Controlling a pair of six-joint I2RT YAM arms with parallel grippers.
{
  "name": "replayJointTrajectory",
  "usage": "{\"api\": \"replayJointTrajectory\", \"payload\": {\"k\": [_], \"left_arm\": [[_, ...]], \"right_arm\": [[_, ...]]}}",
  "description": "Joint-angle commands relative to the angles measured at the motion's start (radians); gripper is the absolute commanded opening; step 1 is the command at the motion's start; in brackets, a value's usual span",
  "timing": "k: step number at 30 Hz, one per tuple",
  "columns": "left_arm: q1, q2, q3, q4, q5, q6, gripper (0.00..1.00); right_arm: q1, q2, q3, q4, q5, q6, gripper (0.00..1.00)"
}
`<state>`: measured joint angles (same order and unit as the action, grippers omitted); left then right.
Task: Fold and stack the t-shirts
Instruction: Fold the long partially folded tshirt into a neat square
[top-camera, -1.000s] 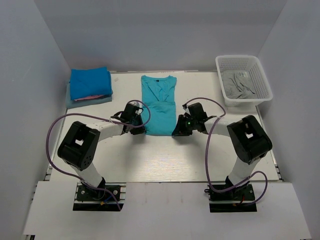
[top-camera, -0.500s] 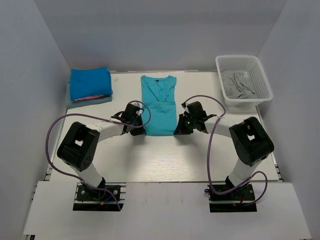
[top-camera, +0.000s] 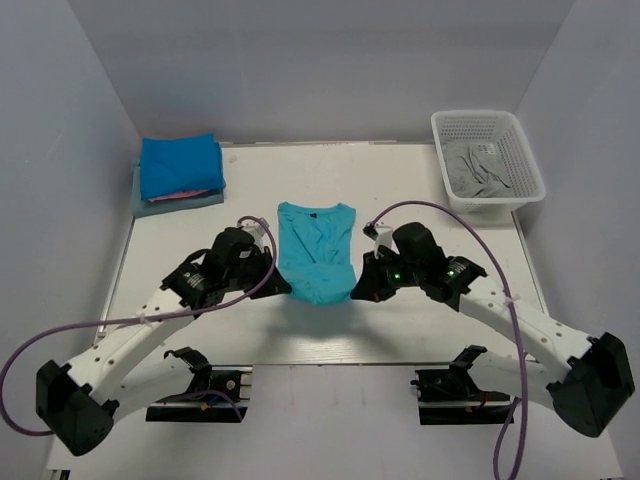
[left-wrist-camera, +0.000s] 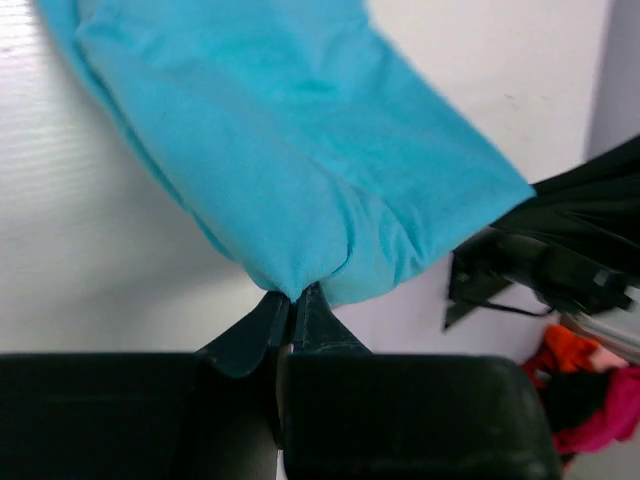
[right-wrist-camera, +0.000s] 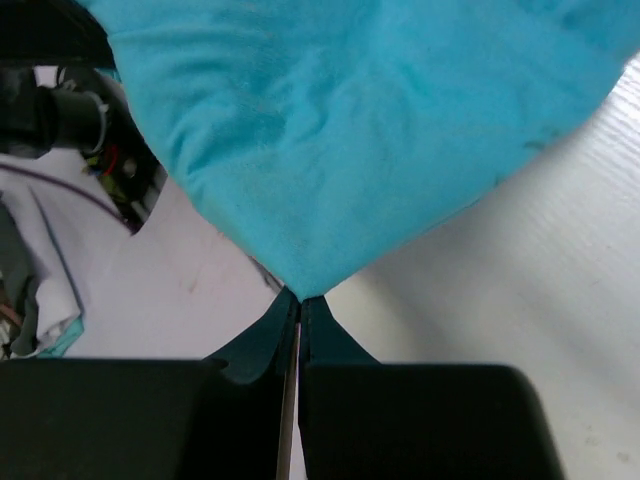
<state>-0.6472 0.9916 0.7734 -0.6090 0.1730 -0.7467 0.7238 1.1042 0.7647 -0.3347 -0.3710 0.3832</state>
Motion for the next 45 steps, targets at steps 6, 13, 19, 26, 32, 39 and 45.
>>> {"api": "replayJointTrajectory", "payload": {"k": [6,13,19,26,32,39,45], "left_arm": [[-0.029,-0.145,0.101,-0.120,0.079,-0.045,0.00],[-0.029,-0.134,0.144,-0.149,-0.010,-0.045,0.00],[-0.029,-0.099,0.196,-0.158,-0.185,-0.115,0.00],[-0.008,-0.021,0.216,-0.176,-0.299,-0.181,0.00],[-0.008,0.074,0.254,-0.167,-0.441,-0.209,0.00],[0.001,0.176,0.337,-0.138,-0.541,-0.181,0.00],[0.020,0.281,0.395,-0.104,-0.564,-0.136,0.01]], "right_arm": [[0.029,-0.133,0.114,-0.224,-0.072,-0.023,0.00],[0.020,-0.113,0.159,-0.218,-0.030,-0.012,0.00],[0.016,-0.073,0.206,-0.162,0.038,-0.020,0.00],[-0.027,0.086,0.237,-0.121,0.008,-0.021,0.00],[-0.093,0.175,0.260,-0.057,-0.005,-0.020,0.00],[-0.155,0.263,0.324,-0.040,-0.058,-0.030,0.00],[-0.210,0.315,0.354,-0.049,-0.092,-0.033,0.00]]}}
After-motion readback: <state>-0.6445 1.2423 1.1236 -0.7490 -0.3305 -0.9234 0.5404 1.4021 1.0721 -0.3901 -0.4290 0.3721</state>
